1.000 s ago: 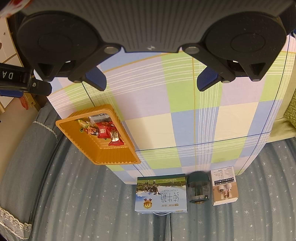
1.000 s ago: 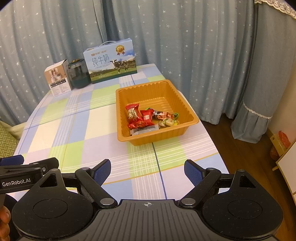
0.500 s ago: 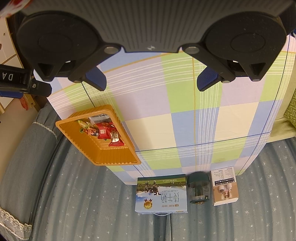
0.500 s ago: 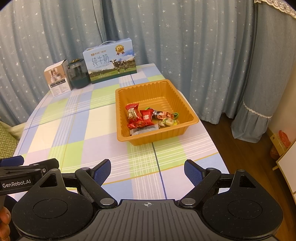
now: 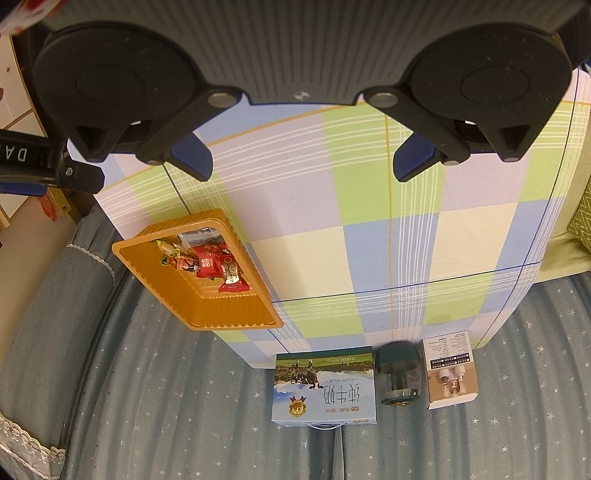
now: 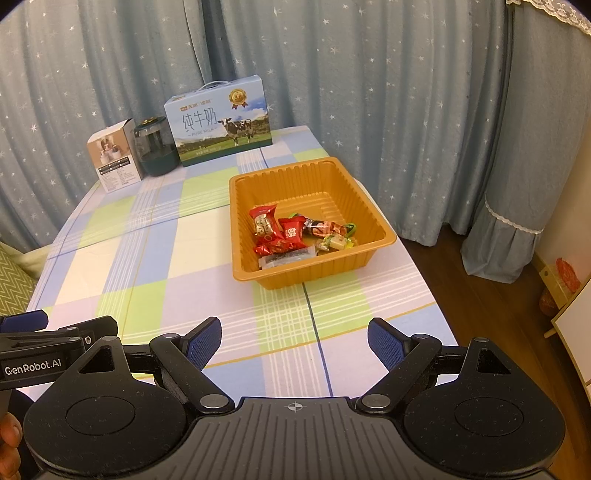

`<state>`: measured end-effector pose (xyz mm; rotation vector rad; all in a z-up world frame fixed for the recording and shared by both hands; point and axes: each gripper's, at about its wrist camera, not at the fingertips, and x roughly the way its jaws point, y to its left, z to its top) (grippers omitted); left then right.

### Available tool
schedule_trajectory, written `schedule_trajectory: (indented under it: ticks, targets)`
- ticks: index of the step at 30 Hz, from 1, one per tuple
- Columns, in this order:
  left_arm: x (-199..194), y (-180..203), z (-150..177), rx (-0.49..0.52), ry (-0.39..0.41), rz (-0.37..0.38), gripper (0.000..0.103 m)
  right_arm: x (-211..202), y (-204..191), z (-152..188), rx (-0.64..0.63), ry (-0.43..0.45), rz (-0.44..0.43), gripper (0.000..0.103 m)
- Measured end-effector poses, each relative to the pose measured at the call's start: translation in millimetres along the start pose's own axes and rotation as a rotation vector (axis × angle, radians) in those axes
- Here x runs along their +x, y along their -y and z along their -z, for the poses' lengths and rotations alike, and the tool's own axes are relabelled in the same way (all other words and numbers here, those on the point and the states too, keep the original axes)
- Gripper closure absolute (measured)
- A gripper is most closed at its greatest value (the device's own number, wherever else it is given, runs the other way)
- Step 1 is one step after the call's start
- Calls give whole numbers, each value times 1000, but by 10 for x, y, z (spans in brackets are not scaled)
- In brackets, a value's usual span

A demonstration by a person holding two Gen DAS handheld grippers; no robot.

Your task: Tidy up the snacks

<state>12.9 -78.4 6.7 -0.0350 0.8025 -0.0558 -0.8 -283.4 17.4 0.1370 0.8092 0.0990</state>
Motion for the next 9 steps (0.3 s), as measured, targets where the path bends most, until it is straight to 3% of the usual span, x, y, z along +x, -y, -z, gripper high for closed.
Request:
schedule_trajectory:
  ticks: [9]
  targets:
    - [-1, 1, 31, 7, 26, 16, 0, -3, 6, 2, 0, 1, -1, 17]
